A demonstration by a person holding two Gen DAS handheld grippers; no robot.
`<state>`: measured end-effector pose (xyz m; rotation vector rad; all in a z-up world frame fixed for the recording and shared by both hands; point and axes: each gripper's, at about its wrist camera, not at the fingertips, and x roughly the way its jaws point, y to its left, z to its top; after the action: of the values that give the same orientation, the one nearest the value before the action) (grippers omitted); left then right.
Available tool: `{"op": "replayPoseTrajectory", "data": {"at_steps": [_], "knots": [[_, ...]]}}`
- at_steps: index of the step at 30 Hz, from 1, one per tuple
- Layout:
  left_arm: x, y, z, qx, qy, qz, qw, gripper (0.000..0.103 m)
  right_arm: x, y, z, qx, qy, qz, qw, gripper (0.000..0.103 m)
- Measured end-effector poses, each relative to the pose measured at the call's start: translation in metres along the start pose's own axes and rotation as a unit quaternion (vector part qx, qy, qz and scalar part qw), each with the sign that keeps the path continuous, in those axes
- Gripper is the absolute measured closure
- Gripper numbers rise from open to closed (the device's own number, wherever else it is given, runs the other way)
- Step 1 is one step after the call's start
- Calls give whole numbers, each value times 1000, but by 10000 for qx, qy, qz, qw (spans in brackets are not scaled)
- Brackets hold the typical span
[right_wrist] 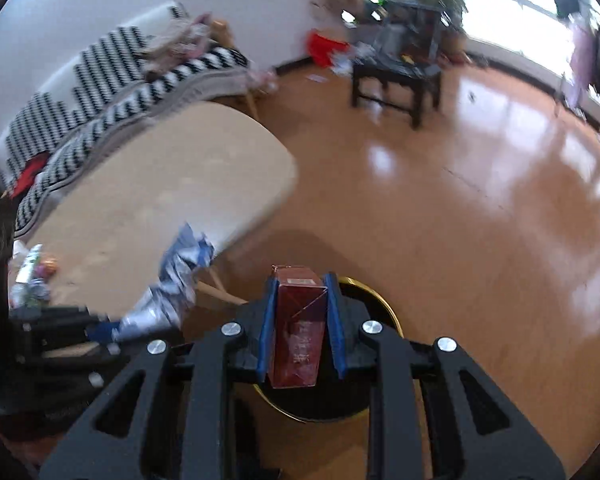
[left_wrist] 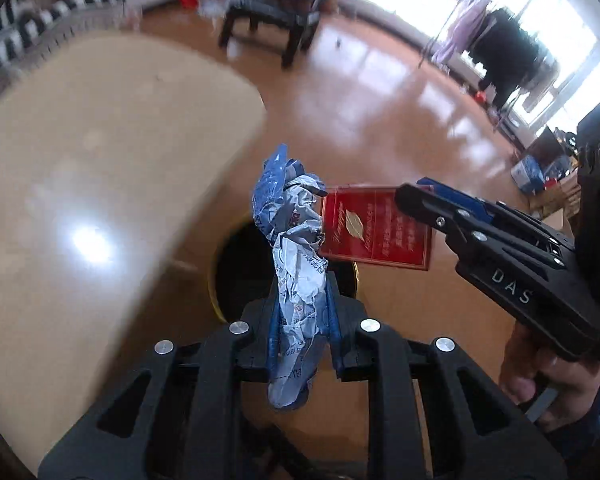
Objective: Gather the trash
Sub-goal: 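Carry both items to the black bin and open both tools to drop them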
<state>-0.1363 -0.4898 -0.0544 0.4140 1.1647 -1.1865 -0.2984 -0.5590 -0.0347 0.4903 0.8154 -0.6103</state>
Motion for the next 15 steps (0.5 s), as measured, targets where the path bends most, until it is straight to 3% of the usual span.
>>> {"op": "replayPoseTrajectory", "data": {"at_steps": [4, 7, 15], "knots": [[42, -7, -9, 480, 249, 312, 9981, 84, 30, -25, -24, 215, 260, -192, 9992, 79], [61, 3, -11, 503, 401, 361, 9973, 84, 49, -35, -35, 290, 413, -288, 9983, 79], [92, 2, -6, 716, 574, 544, 9943, 84, 72, -34, -30, 402, 542, -273, 9973, 79]]}}
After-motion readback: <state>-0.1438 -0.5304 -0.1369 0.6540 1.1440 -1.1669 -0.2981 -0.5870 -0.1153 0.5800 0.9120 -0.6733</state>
